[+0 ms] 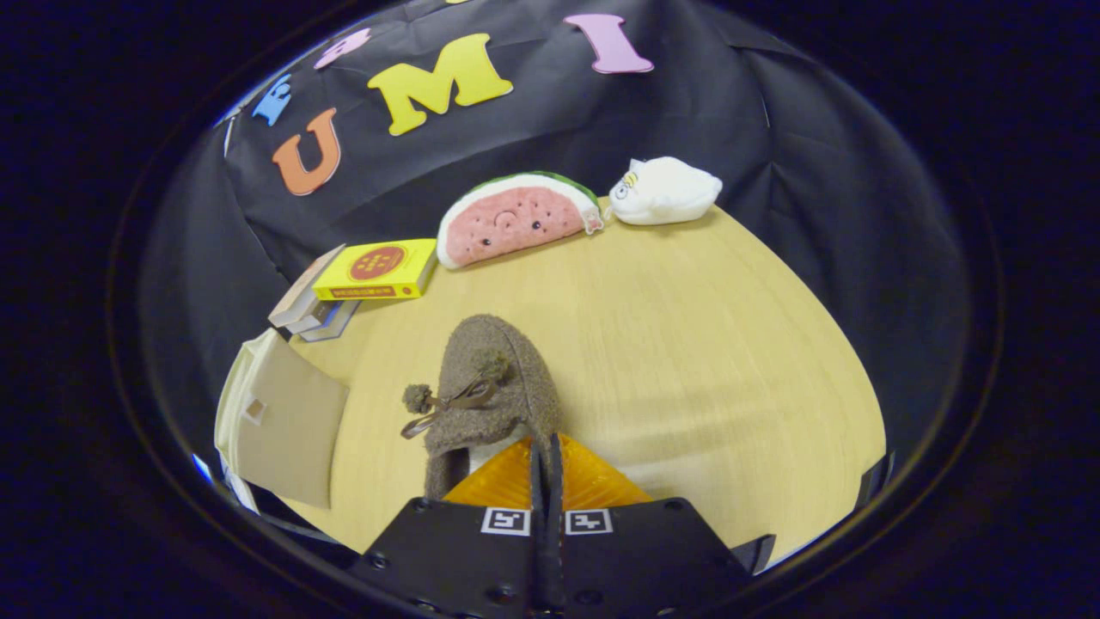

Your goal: Open the storage box then place both shoes into the box .Put the left shoe in first, then the right shoe, with the right side of both shoes facing outward in a uniform manner.

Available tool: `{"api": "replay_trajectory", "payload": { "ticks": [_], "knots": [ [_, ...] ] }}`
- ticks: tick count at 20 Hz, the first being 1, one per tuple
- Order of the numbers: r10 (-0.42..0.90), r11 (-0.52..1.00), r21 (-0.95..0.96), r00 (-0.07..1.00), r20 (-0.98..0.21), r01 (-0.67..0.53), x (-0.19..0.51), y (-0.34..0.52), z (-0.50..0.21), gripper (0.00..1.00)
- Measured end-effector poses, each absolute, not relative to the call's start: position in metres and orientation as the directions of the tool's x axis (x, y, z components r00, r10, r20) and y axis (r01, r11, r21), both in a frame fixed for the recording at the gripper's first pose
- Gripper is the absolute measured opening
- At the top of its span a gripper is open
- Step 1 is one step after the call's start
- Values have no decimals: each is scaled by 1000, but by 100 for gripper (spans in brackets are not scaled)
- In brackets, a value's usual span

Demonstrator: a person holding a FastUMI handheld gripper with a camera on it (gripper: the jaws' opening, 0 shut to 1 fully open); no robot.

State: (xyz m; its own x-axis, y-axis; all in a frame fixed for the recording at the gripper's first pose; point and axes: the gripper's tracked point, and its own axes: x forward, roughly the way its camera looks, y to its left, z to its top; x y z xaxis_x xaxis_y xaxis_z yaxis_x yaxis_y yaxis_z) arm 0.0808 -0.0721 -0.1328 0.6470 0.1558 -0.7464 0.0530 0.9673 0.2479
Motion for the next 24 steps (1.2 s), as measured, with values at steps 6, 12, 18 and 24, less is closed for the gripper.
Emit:
{"api": "replay_trajectory", "payload": {
  "ticks": [6, 12, 18, 24],
  "knots": [
    [265, 932, 362, 689, -675, -4, 73, 43, -53, 0],
    [335, 902, 426, 729, -596, -66, 74, 167, 8, 0],
    [353, 872, 487, 752, -557, -49, 76, 267, 10, 0],
    [299, 904, 426, 758, -580, -30, 76, 309, -19, 0]
  ]
}}
